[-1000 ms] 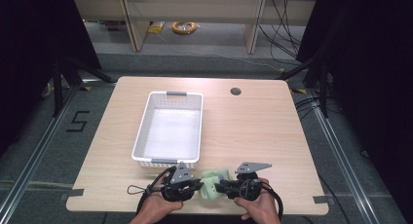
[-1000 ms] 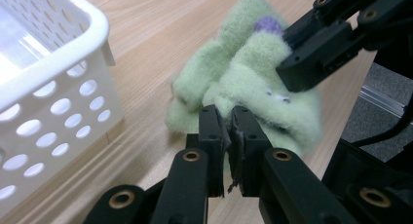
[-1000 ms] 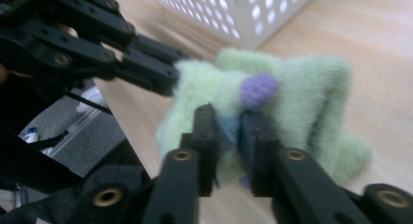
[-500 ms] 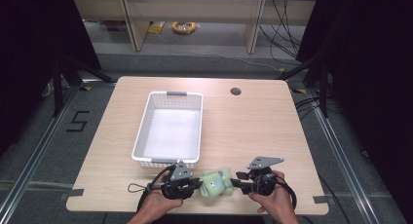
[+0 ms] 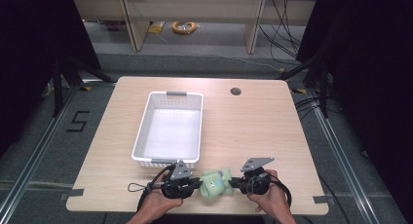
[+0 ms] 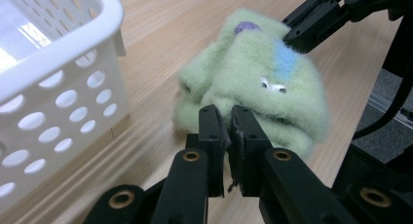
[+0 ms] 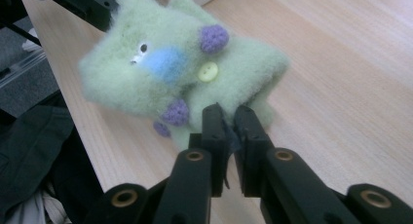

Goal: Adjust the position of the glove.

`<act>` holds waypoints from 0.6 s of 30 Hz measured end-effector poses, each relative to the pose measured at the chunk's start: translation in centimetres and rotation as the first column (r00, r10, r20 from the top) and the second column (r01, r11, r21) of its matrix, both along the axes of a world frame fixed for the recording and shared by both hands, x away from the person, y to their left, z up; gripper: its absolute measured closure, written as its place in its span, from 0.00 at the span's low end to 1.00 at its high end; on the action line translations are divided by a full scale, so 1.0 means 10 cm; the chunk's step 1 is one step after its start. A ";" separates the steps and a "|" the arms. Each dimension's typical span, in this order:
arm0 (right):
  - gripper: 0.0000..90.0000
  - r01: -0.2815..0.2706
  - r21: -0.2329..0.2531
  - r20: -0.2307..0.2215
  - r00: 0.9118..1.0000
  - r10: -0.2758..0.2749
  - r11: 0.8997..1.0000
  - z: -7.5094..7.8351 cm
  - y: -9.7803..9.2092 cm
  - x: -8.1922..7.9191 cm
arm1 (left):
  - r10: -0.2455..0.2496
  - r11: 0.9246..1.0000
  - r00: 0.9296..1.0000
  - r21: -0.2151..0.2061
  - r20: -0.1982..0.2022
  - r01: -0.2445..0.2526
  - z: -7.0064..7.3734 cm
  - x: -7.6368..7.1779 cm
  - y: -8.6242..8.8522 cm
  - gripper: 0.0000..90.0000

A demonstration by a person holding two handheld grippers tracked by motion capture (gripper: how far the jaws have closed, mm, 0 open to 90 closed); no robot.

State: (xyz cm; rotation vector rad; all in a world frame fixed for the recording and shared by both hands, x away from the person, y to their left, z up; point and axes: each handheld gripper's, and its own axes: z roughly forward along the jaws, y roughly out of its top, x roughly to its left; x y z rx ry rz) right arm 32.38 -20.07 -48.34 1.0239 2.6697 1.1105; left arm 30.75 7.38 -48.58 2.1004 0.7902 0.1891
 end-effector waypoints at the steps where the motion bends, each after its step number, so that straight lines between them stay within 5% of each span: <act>1: 0.96 -0.009 0.001 -0.019 1.000 0.009 1.000 0.05 -0.03 -0.01 | 0.015 1.000 1.000 -0.022 0.000 -0.015 0.01 -0.01 -0.01 0.94; 6: 0.96 -0.008 0.082 -0.026 1.000 0.010 0.997 0.13 -0.09 -0.08 | 0.006 1.000 1.000 -0.001 0.031 -0.006 0.12 0.04 0.04 0.94; 8: 0.96 0.033 0.123 -0.100 0.995 -0.021 0.992 0.12 -0.08 -0.20 | 0.016 1.000 1.000 -0.024 0.021 -0.016 0.11 0.07 0.03 0.94; 18: 0.95 0.031 0.091 -0.114 0.993 -0.020 0.995 -0.04 -0.09 -0.20 | 0.013 0.999 0.998 -0.033 -0.053 -0.015 0.02 0.08 -0.01 0.93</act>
